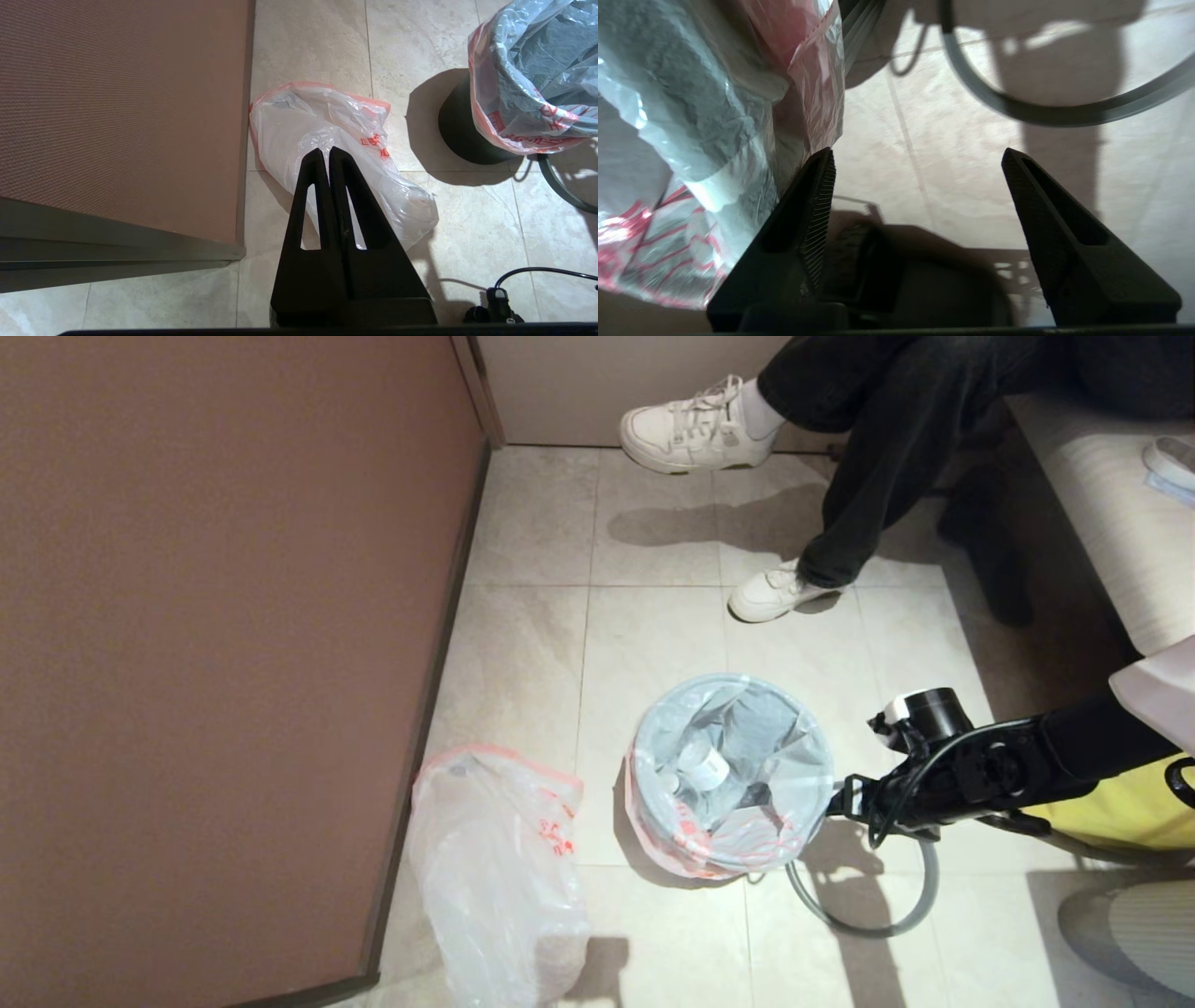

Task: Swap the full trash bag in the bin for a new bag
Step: Place the trash bag on the floor

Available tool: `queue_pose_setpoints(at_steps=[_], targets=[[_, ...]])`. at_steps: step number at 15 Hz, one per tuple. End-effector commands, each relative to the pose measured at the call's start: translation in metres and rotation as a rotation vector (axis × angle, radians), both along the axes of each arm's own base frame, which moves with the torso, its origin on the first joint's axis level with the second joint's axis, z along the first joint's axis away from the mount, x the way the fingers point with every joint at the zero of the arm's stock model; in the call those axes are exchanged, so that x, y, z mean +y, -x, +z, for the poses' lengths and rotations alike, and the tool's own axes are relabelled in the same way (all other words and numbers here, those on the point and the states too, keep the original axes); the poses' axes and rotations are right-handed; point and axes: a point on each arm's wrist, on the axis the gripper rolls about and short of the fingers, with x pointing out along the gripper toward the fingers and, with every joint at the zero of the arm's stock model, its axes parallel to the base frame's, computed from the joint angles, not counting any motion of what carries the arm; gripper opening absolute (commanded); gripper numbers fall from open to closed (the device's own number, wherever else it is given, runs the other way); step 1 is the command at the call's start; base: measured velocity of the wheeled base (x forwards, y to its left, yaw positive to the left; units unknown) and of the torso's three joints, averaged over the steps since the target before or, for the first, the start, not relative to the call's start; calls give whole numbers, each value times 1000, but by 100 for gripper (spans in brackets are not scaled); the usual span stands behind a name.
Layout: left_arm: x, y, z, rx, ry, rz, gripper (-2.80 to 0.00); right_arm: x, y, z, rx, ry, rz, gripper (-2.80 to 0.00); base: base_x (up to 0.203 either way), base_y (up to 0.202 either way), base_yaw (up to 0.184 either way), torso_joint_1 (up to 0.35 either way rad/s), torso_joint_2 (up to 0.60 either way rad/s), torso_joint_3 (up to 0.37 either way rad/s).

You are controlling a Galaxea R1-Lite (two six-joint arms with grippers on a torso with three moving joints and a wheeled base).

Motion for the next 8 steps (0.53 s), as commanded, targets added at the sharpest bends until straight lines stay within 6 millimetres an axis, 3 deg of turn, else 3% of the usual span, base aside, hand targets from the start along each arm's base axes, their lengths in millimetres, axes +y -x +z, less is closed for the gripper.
queue_pose_setpoints(at_steps=[1, 8], targets=[[0, 0, 0, 1, 0, 0, -280, -9, -1, -7, 34, -114, 22, 0, 0, 0, 0, 0, 0, 0], [0, 0, 0, 1, 0, 0, -280, -25, -1, -9, 72, -316, 74, 0, 0, 0, 0, 0, 0, 0]])
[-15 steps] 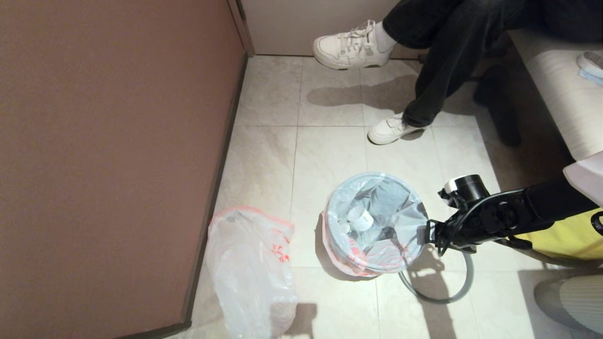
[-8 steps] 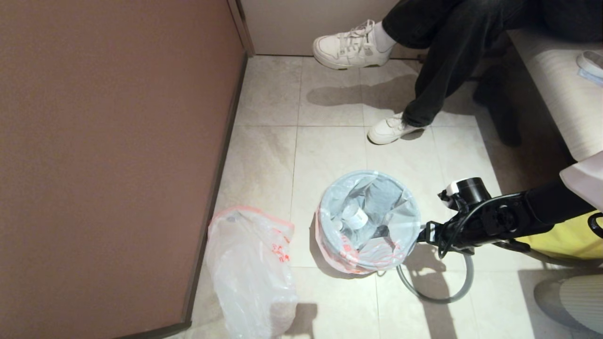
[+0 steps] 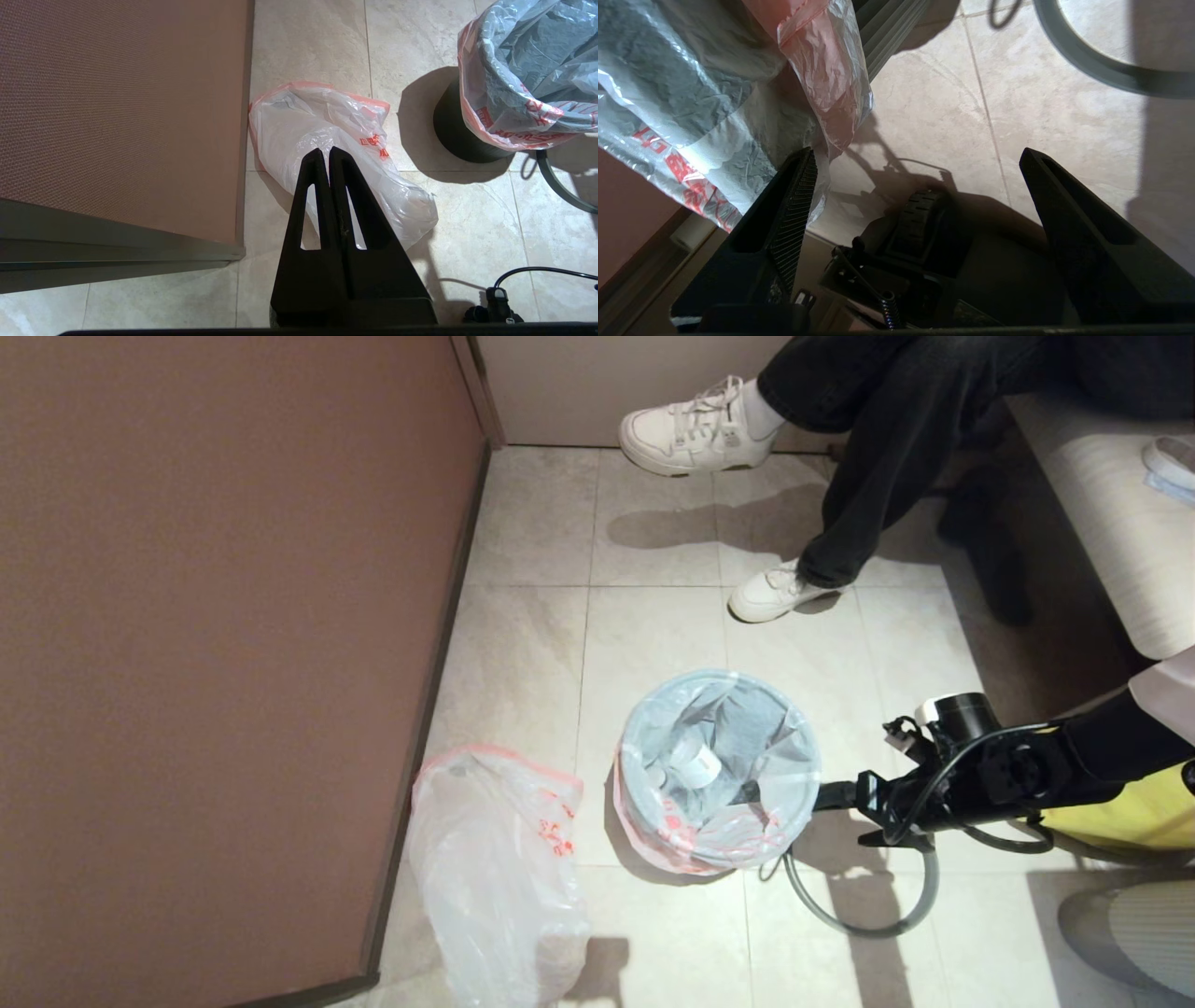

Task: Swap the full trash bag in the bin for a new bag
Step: Place the trash bag on the floor

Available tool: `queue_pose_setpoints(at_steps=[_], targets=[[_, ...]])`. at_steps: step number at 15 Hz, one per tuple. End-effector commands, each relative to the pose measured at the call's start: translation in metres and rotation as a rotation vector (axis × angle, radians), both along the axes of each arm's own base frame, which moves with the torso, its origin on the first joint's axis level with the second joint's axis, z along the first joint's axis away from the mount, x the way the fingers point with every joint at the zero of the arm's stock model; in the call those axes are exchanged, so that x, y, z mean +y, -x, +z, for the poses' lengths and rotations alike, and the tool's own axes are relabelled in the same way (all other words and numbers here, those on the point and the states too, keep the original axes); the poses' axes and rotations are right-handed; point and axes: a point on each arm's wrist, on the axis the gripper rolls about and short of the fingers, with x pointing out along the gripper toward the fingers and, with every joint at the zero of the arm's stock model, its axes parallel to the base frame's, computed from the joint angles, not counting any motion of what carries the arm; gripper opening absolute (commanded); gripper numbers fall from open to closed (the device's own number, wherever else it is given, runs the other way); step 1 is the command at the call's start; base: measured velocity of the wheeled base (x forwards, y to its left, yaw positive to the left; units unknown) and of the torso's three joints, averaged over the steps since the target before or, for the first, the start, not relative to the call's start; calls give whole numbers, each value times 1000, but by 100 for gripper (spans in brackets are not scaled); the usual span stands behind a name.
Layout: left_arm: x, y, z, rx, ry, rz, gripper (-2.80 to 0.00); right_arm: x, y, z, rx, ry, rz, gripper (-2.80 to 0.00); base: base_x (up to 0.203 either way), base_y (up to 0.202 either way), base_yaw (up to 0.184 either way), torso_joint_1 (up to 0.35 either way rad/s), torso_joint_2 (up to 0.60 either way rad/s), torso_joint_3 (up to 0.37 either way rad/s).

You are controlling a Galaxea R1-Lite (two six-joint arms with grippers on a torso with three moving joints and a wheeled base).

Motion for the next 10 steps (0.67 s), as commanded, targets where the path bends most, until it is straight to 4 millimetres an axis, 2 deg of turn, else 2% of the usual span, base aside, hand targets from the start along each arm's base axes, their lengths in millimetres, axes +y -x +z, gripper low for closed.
queue_pose_setpoints(at_steps=[1, 6, 10], targets=[[0, 0, 0, 1, 0, 0, -280, -1, -1, -7, 23, -24, 9, 0, 0, 0, 0, 0, 0, 0], [0, 0, 0, 1, 0, 0, -280, 3, -3, -35, 38, -5, 120, 0, 0, 0, 0, 0, 0, 0], [0, 0, 0, 1, 0, 0, -280, 6, -5, -45, 38, 10, 154, 0, 0, 0, 0, 0, 0, 0]])
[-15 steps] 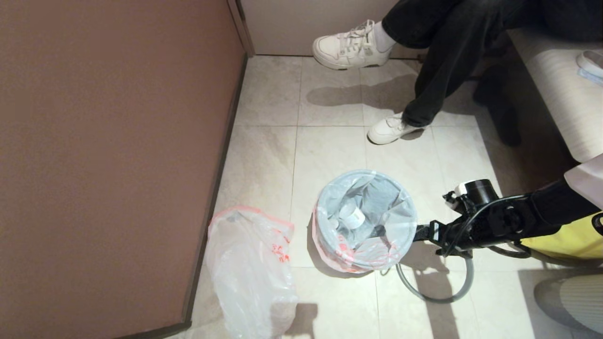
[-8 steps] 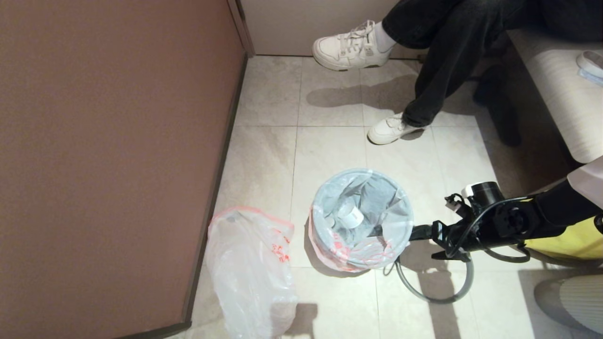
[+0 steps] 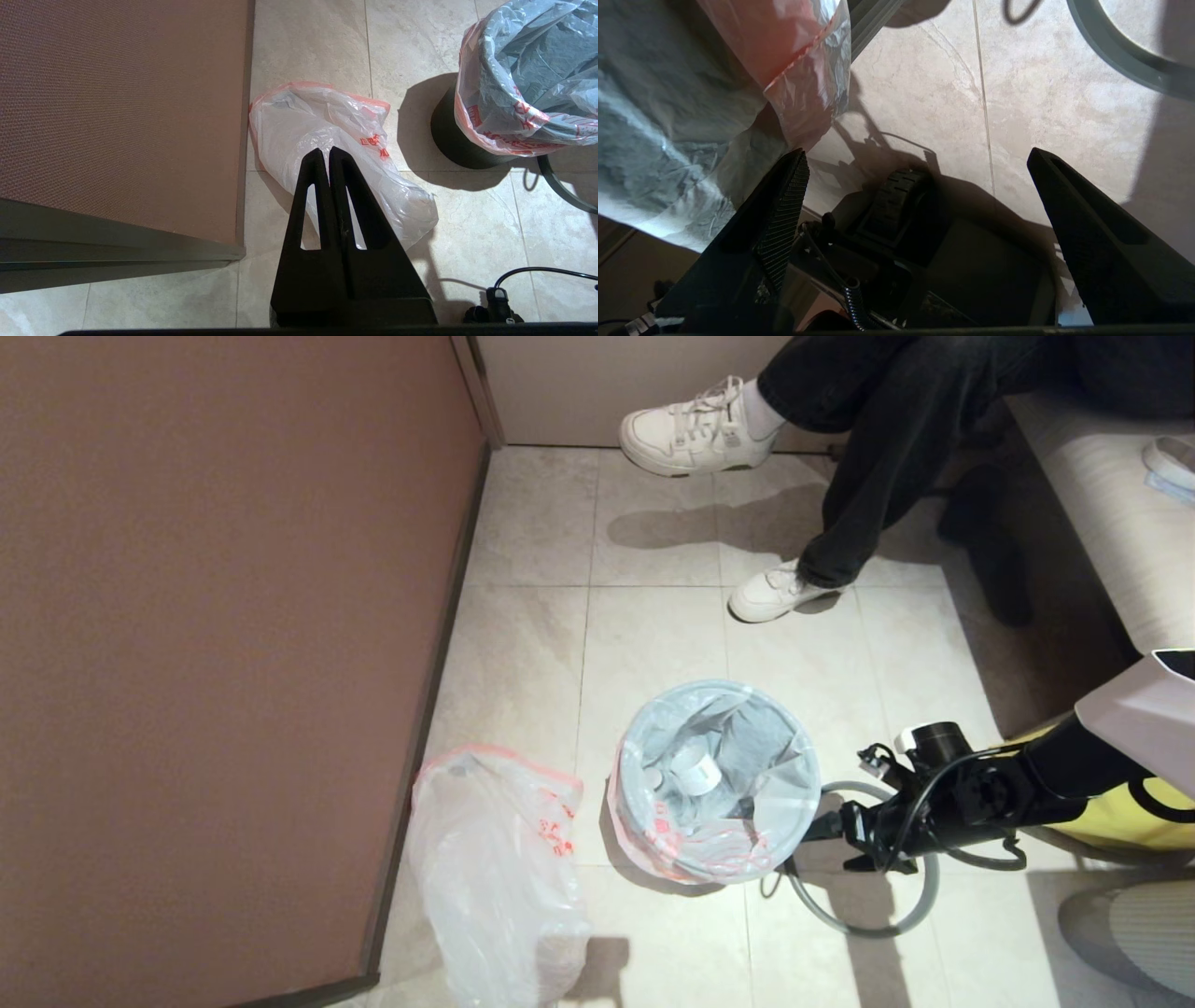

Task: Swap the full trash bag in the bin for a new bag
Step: Place the trash bag on the floor

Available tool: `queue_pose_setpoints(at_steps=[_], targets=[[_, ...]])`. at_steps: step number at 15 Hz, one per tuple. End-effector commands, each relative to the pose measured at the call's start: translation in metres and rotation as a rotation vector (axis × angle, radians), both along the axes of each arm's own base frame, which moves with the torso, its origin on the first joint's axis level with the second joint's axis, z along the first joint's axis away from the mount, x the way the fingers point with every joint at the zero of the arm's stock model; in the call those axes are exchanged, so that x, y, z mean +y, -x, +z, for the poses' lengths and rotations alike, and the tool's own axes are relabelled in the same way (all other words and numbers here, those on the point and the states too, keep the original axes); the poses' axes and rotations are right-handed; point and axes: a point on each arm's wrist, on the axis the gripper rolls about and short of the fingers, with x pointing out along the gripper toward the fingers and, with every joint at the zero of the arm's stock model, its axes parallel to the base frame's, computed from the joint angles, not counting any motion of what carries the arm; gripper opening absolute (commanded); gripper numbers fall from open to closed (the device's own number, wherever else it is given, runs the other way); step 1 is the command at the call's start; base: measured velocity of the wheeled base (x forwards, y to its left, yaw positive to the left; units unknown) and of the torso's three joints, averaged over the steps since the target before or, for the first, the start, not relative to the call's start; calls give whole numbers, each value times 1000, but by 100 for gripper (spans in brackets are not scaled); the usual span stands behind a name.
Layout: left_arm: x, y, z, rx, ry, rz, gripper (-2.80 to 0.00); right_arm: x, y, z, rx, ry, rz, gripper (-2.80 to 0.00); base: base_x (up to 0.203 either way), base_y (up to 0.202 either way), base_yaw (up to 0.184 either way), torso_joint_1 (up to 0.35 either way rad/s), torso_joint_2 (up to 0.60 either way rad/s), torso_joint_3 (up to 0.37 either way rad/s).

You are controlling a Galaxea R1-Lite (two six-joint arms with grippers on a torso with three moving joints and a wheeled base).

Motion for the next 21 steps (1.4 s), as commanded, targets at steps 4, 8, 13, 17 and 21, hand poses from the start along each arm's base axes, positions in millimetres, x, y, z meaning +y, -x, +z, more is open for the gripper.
queue_pose_setpoints(at_steps=[4, 8, 13, 17, 21], targets=[[0, 0, 0, 0, 0, 1, -280, 2, -6, -12, -61, 1, 0, 0, 0, 0, 0, 0, 0, 0], [0, 0, 0, 0, 0, 0, -280, 2, 8, 6, -46, -72, -5, 0, 0, 0, 0, 0, 0, 0], [0, 0, 0, 0, 0, 1, -280, -9, 16, 19, 27, -209, -115, 0, 0, 0, 0, 0, 0, 0], [0, 0, 0, 0, 0, 1, -280, -5, 10, 15, 29, -239, -136, 0, 0, 0, 0, 0, 0, 0], [0, 0, 0, 0, 0, 1, -280, 10, 1, 6, 26, -261, -130, 0, 0, 0, 0, 0, 0, 0]])
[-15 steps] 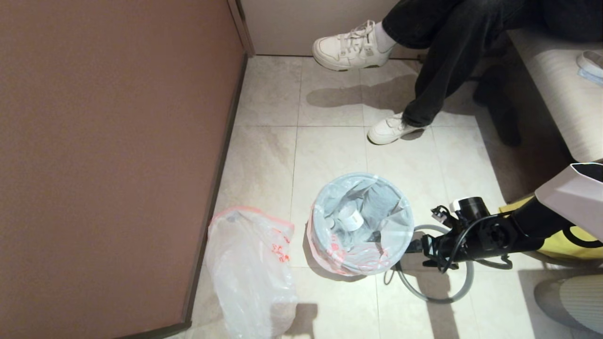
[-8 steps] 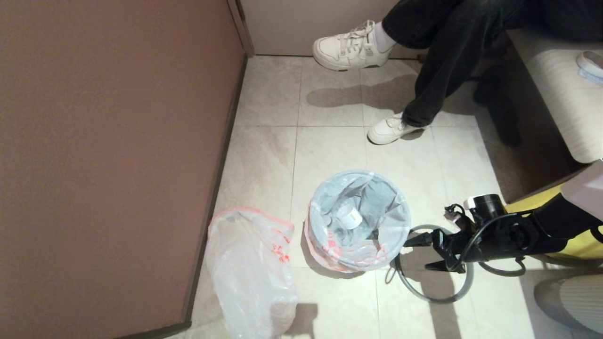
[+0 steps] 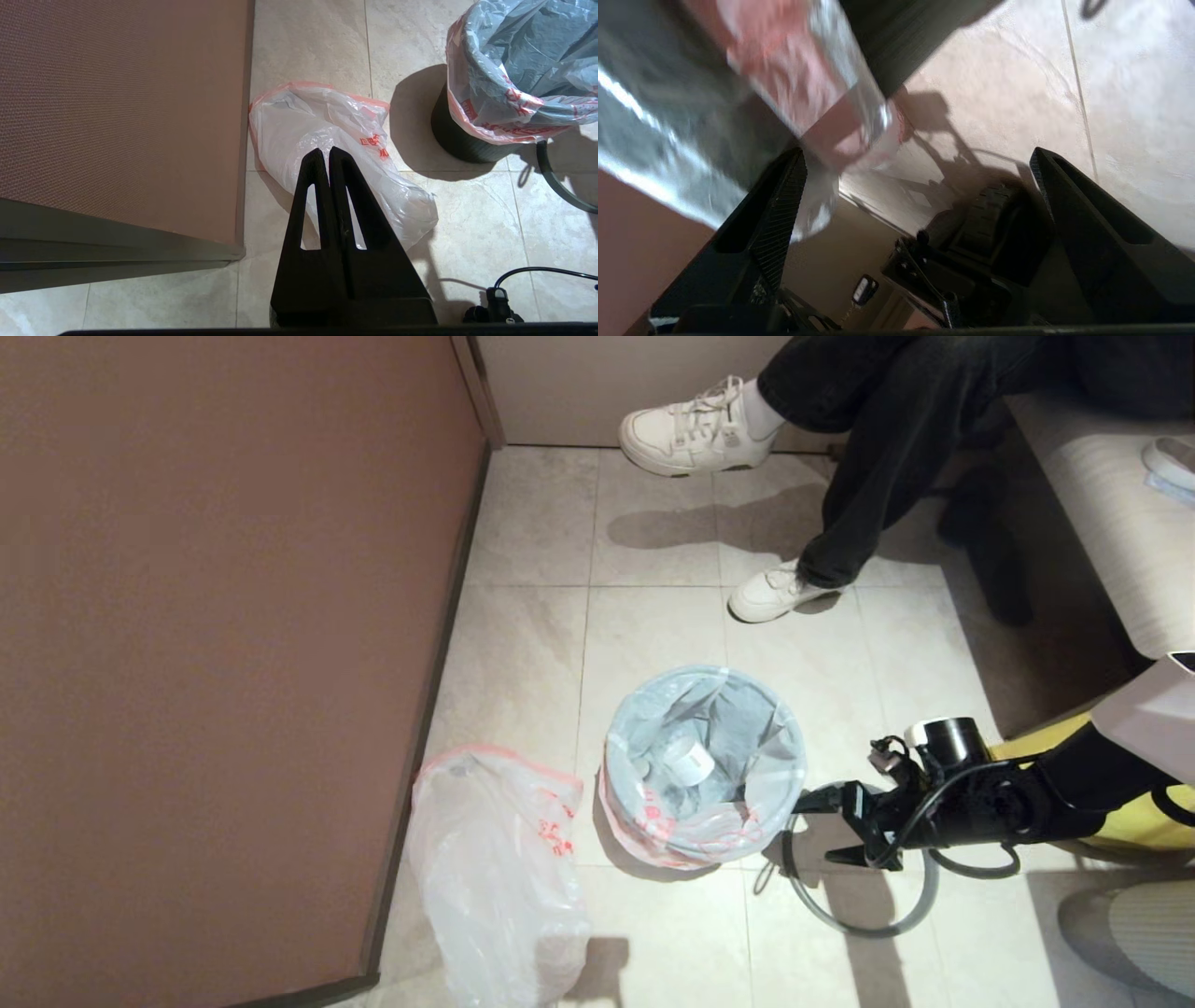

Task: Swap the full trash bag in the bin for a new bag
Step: Place the trash bag on the floor

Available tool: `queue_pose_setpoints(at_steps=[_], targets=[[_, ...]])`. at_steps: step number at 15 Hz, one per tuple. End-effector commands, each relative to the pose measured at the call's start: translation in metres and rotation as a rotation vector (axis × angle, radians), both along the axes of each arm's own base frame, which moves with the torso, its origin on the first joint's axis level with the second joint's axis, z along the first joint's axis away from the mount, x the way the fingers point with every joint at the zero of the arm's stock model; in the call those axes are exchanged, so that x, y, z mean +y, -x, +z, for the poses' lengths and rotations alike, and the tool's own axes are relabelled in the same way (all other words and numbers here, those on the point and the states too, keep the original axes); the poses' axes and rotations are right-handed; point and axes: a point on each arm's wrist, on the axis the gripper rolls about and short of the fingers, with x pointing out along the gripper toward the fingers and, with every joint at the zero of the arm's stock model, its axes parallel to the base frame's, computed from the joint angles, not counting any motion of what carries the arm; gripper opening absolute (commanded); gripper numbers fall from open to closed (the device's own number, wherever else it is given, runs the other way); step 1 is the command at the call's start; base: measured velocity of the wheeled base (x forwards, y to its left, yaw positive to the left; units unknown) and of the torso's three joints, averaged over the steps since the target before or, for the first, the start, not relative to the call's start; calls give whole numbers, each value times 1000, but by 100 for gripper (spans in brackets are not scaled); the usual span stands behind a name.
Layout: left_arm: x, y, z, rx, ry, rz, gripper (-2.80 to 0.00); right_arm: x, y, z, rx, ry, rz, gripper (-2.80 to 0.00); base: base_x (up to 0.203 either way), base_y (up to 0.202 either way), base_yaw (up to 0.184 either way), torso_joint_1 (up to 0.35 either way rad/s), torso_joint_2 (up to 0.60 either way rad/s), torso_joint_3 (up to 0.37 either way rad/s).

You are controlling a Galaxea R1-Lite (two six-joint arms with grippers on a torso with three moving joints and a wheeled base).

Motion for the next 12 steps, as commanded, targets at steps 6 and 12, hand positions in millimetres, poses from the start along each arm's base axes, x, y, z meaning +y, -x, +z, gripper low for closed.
queue_pose_setpoints(at_steps=[6, 12], targets=[[0, 0, 0, 0, 0, 1, -280, -4, -27, -8, -26, -16, -101, 0, 0, 0, 0, 0, 0, 0], [0, 0, 0, 0, 0, 0, -280, 6, -30, -14, -83, 156, -144, 0, 0, 0, 0, 0, 0, 0]])
